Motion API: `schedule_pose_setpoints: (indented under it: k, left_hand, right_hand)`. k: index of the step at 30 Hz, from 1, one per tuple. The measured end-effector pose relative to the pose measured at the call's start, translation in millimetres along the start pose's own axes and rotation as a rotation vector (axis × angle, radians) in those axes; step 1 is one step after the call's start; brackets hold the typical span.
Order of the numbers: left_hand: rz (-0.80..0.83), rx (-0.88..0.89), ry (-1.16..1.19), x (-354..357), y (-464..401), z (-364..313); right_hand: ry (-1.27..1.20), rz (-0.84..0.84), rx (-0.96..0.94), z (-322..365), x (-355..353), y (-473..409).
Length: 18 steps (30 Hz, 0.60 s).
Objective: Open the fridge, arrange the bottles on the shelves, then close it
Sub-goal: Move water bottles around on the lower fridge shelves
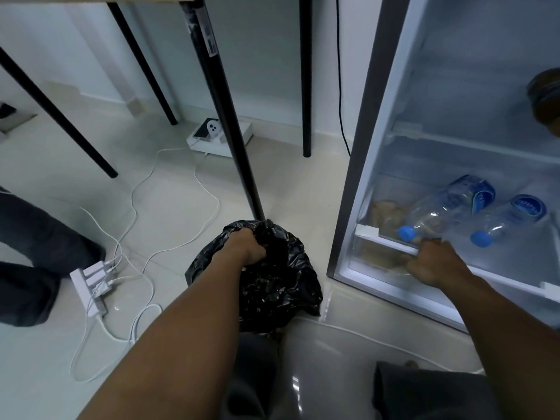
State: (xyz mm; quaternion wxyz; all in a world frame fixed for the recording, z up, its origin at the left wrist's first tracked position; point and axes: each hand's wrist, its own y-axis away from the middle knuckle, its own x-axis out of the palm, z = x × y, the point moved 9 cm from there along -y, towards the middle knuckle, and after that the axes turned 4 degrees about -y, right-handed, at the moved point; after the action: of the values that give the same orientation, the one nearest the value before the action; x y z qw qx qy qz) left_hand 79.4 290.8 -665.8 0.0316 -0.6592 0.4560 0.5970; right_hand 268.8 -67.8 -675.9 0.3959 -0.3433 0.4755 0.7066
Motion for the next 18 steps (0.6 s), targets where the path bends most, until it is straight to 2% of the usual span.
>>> schedule_pose_setpoints:
  k: [8,18]
  left_hand:
    - [-0.001,0.09,-0.043,-8,6,-24]
    - [0.014,0.387,0.041,2,16,-111]
  right_hand:
    - [0.012,0.015,-0.016,1,0,3]
    - [-0.059,0.063,-0.092,0,-5,16]
